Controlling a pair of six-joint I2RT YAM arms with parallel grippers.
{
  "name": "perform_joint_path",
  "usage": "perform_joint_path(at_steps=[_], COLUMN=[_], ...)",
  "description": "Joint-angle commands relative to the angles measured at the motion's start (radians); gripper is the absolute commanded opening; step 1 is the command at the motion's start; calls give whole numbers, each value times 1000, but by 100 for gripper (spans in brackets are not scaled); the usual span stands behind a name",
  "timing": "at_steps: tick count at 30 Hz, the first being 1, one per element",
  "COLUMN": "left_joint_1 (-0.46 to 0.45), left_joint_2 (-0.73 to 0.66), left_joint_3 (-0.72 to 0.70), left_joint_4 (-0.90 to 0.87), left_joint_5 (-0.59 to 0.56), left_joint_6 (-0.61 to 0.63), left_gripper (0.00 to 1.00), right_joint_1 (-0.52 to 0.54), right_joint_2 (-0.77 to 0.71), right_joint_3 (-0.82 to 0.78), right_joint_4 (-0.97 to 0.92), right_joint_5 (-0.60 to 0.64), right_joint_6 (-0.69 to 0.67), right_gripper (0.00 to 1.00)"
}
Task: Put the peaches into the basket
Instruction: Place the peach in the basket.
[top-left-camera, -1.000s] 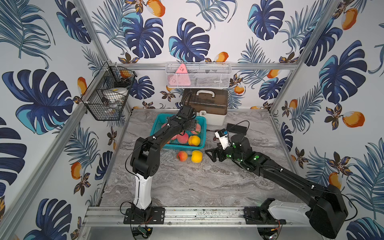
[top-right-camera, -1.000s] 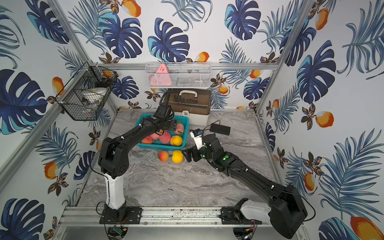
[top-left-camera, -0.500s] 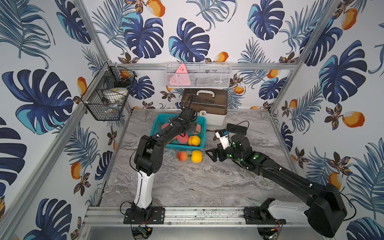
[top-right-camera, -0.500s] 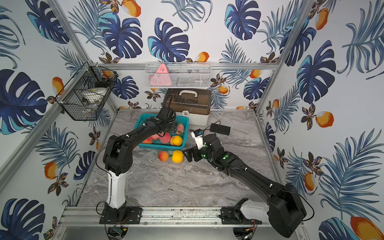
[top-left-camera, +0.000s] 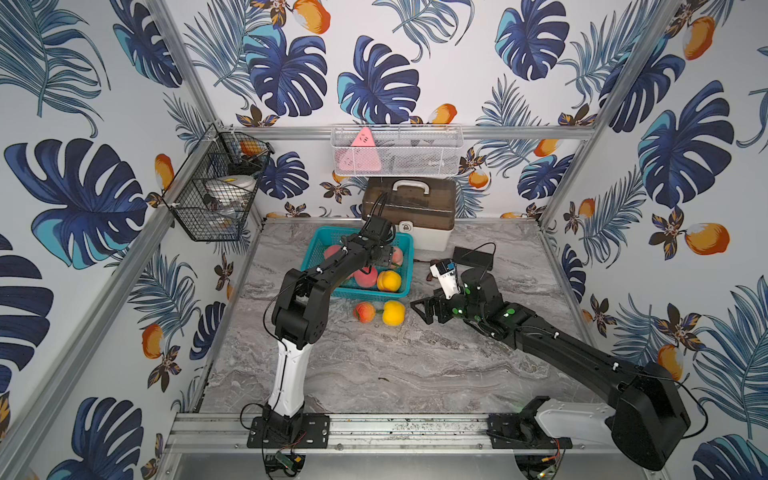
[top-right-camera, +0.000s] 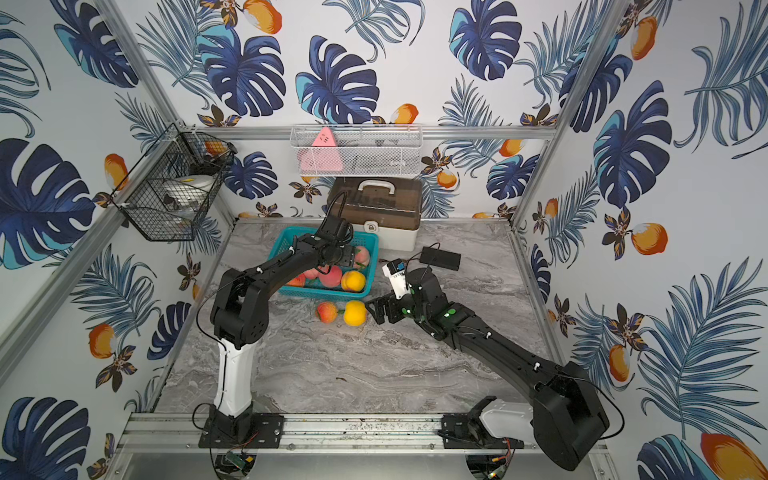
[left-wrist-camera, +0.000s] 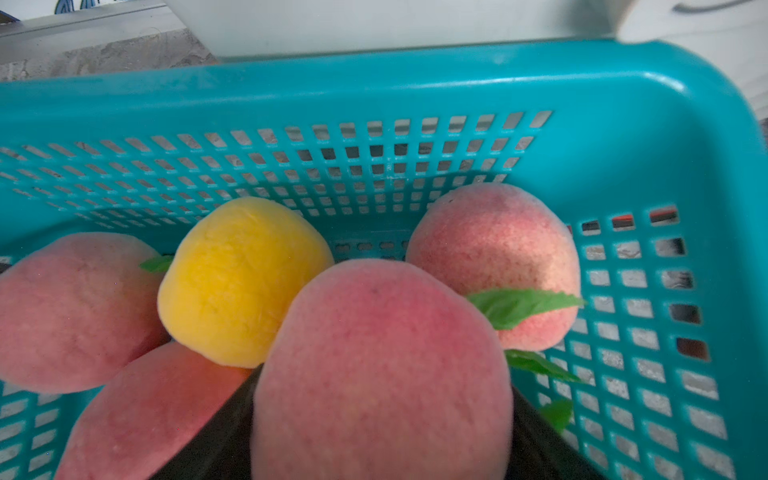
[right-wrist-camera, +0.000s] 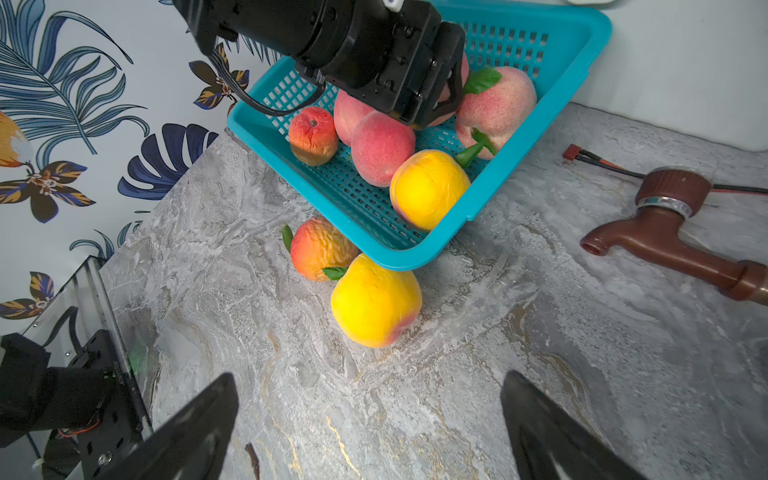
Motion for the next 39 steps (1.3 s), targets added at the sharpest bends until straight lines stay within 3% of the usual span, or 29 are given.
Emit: perform_joint_path(at_steps=[1, 7, 31, 39], left_joint_1=[0, 0, 0, -1], left_joint_2=[-3, -19, -118, -208], left_joint_3=[-5, -2, -62, -146], left_joint_4=[-6, -10, -15, -24], left_joint_5=[4, 8, 26, 67], left_joint_6=[0, 2, 3, -15], left_gripper=[67, 77, 82, 83], right_joint_1=[-2, -6, -10, -10], right_joint_2=[-4, -14, -86, -64], right_joint_3=[-3, -8, -40, -37], right_joint_4=[33, 27, -20, -53], right_joint_5=[-10, -11, 3, 27], right_joint_6=[11, 13, 43, 64], right_gripper=[100, 100, 100, 100])
